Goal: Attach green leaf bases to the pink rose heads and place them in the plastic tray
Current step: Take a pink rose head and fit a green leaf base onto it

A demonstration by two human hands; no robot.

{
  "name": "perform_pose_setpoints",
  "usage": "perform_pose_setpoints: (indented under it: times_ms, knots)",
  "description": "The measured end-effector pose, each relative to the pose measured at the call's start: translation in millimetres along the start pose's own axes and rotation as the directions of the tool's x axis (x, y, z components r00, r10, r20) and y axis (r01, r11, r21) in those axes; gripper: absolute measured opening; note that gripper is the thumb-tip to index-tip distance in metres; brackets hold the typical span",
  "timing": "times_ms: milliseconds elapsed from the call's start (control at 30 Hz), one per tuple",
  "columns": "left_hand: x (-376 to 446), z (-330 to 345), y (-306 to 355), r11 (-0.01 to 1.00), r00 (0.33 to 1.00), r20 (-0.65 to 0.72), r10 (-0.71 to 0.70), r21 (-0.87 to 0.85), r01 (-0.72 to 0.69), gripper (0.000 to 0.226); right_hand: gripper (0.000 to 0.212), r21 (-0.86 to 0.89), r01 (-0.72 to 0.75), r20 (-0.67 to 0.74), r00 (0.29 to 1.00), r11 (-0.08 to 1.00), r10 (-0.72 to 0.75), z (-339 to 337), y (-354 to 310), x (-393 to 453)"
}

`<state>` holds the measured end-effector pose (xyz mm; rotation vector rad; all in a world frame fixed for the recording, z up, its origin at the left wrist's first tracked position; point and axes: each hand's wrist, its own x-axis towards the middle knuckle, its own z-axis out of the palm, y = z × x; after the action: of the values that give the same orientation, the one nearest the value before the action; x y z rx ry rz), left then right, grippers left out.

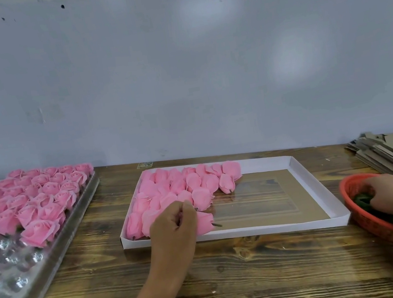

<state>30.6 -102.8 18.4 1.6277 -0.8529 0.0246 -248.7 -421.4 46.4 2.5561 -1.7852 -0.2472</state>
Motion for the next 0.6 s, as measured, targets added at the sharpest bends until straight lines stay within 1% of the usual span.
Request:
perform_pose_setpoints:
  times_ms: [67, 100, 167, 233, 267, 367, 467, 533, 600]
  knots:
    - [0.1, -0.2, 0.0, 1.0, 1.0, -0.004, 0.001, 0.002, -0.001, 0.044, 0.035, -0.015, -0.006, -0.008, 1.0, 1.0, 0.006, 1.7, 1.3, 0.6]
    - [0.0, -0.4, -0.1, 1.0, 1.0, -0.005, -0.002, 0.002, 0.002, 0.044, 0.035, -0.011, -0.007, -0.01, 1.0, 1.0, 0.007, 2.5, 1.3, -0.1]
    - [-0.1, -0.6, -0.2, 1.0, 1.0, -0.002, -0.007, -0.001, 0.007, 0.044, 0.043, 0.007, 0.001, 0.01, 1.0, 1.0, -0.001, 2.4, 0.4, -2.3]
    - [-0.4, -0.6, 0.3, 1.0, 1.0, -0.002, -0.006, 0.003, 0.006, 0.044, 0.052, -0.001, 0.018, 0.061, 0.998, 1.0, -0.018, 1.0, -1.6, -3.5]
    - [-0.6, -0.7, 0.7, 1.0, 1.0, -0.003, -0.003, 0.004, 0.003, 0.044, 0.051, -0.024, 0.015, 0.082, 0.997, 1.0, -0.013, 0.9, -1.7, -2.8]
    - [-0.7, -0.8, 1.3, 1.0, 1.0, -0.002, -0.001, 0.002, 0.001, 0.043, 0.04, -0.082, -0.026, 0.071, 0.997, 0.996, 0.032, 3.0, 2.6, 2.7]
    - [-0.2, -0.7, 0.7, 1.0, 1.0, 0.0, -0.008, -0.004, 0.008, 0.043, 0.032, -0.051, -0.063, 0.028, 0.998, 0.997, 0.065, 5.8, 9.3, 7.5]
    - [-0.3, -0.5, 0.5, 1.0, 1.0, 0.001, -0.01, -0.005, 0.01, 0.043, 0.037, -0.029, -0.071, -0.003, 0.997, 0.997, 0.071, 6.9, 11.8, 9.4]
    - [-0.7, -0.3, 0.4, 1.0, 1.0, 0.003, -0.011, -0.006, 0.011, 0.043, 0.05, -0.026, -0.029, -0.016, 0.999, 0.999, 0.028, 8.8, 12.1, 8.9]
